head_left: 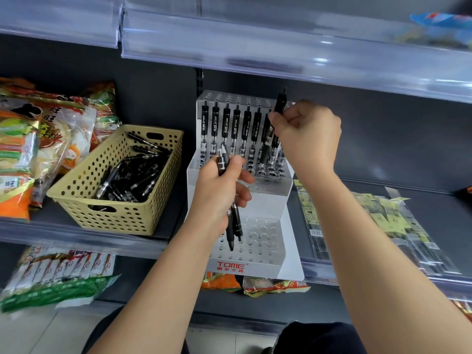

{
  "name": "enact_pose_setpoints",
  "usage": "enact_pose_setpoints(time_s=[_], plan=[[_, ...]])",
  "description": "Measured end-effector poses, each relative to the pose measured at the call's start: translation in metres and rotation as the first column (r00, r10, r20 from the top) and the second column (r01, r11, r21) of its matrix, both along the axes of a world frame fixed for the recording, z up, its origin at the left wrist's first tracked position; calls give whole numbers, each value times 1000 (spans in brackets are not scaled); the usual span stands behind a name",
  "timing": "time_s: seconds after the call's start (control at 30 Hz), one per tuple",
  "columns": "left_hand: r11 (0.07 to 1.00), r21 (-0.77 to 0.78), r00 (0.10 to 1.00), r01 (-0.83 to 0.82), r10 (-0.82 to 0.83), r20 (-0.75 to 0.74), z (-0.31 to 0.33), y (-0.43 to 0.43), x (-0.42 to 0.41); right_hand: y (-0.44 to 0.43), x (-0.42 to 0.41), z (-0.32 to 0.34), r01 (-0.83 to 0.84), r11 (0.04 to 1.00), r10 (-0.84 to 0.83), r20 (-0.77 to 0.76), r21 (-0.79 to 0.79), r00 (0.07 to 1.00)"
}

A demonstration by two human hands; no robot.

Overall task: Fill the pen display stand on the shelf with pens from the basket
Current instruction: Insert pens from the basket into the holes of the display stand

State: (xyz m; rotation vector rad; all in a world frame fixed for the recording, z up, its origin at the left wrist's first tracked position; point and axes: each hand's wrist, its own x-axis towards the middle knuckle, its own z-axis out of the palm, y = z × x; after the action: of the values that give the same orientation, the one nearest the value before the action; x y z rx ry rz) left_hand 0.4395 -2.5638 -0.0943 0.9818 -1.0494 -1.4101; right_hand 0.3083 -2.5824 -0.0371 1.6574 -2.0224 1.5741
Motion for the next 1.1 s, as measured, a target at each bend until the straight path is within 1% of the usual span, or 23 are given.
enact_pose_setpoints(time_s=[0.23, 0.47, 0.63, 0.77, 0.97, 1.1], plan=[[1000, -17, 1000, -2, 1, -20, 1, -1, 1, -2, 2, -17, 17, 991, -13, -32, 134, 999], [1000, -17, 1000, -4, 4, -31, 2, -1, 2, -7, 1, -16, 51, 988, -29, -152, 146, 988], [1000, -16, 1000, -3, 2, -29, 2, -1, 2, -8, -1, -11, 48, 981, -9, -202, 189, 979], [1000, -10, 999, -6, 6, -32, 2, -1, 2, -7, 2, -6, 62, 973, 8, -298, 224, 955], [1000, -7, 999, -11, 11, -34, 2, -1, 2, -7, 6, -3, 112, 946, 5, -358, 306, 934], [1000, -6, 999, -1, 1, -33, 3, 0, 3, -9, 6, -6, 123, 944, -1, -369, 307, 929]])
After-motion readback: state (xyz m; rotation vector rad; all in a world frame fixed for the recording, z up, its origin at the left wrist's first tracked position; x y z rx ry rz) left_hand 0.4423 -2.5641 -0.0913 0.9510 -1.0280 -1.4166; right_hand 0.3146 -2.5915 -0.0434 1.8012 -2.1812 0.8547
